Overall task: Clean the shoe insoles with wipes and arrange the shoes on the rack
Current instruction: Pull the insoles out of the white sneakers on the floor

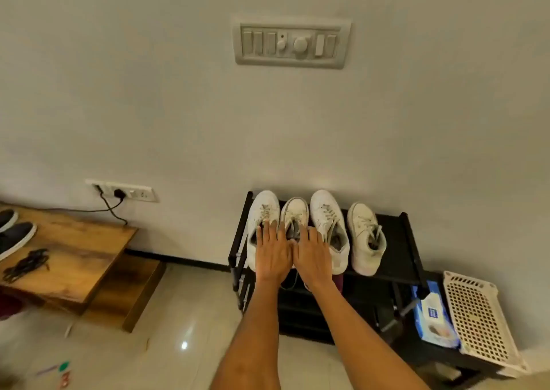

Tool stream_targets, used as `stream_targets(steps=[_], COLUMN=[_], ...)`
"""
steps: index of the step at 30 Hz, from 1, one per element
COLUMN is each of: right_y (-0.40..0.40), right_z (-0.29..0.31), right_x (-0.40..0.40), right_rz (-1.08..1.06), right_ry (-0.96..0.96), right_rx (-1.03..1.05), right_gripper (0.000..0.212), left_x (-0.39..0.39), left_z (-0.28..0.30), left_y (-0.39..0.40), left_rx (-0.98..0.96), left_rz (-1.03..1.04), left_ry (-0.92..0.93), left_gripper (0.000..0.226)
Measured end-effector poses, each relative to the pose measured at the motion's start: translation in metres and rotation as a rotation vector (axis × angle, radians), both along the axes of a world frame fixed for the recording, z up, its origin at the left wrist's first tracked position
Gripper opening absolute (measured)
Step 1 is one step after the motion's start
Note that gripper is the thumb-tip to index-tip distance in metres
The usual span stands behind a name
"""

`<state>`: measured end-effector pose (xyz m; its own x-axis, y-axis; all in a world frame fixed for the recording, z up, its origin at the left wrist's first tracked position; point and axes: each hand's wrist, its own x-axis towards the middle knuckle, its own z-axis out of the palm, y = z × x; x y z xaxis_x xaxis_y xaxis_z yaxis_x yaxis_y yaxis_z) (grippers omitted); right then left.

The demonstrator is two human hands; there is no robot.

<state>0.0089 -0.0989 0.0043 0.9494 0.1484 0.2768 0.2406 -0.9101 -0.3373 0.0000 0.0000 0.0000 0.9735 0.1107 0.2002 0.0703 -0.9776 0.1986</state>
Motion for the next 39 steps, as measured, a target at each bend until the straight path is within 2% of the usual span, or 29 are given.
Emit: stream_targets(steps=[3, 7, 9, 12, 16, 19, 24, 27, 33, 37, 39], right_y=[0.010, 0.018, 0.019, 0.018, 0.016, 0.018, 0.022, 0.020, 0.018, 0.017, 0.021], right_z=[-0.012, -0.024, -0.024, -0.026, -0.037, -0.049, -0.062, -0.065, -0.062, -0.059, -0.058], right_x=[-0.011, -0.012, -0.005, 0.006, 0.019, 0.021, 0.027, 0.031, 0.018, -0.010, -0.020], right_rz=[-0.046, -0.106, -0.115, -0.117, -0.131, -0.127, -0.137, -0.102, -0.087, -0.053, -0.011], right_ry=[0.100, 0.215, 0.280, 0.366, 0.437, 0.448, 0.400, 0.405, 0.367, 0.334, 0.337], right_rx=[0.024, 0.027, -0.004, -0.027, -0.044, -0.049, -0.004, 0.062, 0.151, 0.155, 0.204], right_gripper=[0.037, 0.048, 0.057, 0.058, 0.060, 0.064, 0.046, 0.038, 0.022, 0.025, 0.032], left_x=[-0.009, -0.010, -0.005, 0.004, 0.015, 0.016, 0.017, 0.017, -0.001, -0.037, -0.056], left_z=[-0.015, -0.027, -0.028, -0.031, -0.040, -0.046, -0.050, -0.050, -0.051, -0.053, -0.056], left_y=[0.007, 0.017, 0.020, 0.027, 0.038, 0.045, 0.063, 0.064, 0.041, 0.029, 0.031], left_rx=[-0.055, -0.111, -0.165, -0.286, -0.411, -0.513, -0.442, -0.461, -0.539, -0.586, -0.675], left_rz=[0.034, 0.138, 0.169, 0.233, 0.233, 0.209, 0.075, 0.083, 0.260, 0.332, 0.356], left_ry=[0.009, 0.091, 0.145, 0.194, 0.282, 0.281, 0.303, 0.332, 0.212, 0.078, 0.028], left_gripper=[0.045, 0.061, 0.064, 0.065, 0.063, 0.066, 0.057, 0.051, 0.031, 0.018, 0.022])
